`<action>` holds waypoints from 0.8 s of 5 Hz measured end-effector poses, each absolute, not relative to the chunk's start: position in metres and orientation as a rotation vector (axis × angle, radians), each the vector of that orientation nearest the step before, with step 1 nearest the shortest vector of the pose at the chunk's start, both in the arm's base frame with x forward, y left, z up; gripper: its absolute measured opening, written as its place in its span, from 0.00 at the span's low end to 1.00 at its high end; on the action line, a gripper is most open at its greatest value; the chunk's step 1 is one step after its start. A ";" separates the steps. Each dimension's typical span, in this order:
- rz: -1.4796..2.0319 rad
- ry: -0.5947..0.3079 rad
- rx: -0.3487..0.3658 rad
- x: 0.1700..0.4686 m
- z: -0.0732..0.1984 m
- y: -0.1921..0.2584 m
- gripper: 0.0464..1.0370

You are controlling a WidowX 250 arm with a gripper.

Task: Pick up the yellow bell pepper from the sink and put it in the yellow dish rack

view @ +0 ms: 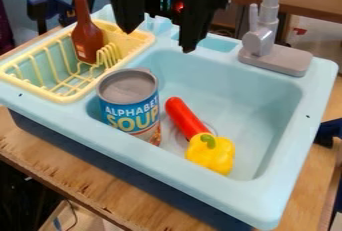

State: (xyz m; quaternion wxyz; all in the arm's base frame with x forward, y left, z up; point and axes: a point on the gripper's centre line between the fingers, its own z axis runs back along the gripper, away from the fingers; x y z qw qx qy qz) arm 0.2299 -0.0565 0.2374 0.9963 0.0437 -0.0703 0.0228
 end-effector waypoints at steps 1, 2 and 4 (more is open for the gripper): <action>0.047 -0.116 0.091 0.229 0.231 -0.057 0.96; 0.009 -0.092 0.068 0.222 0.217 -0.072 0.96; -0.135 -0.037 0.059 0.208 0.196 -0.100 0.96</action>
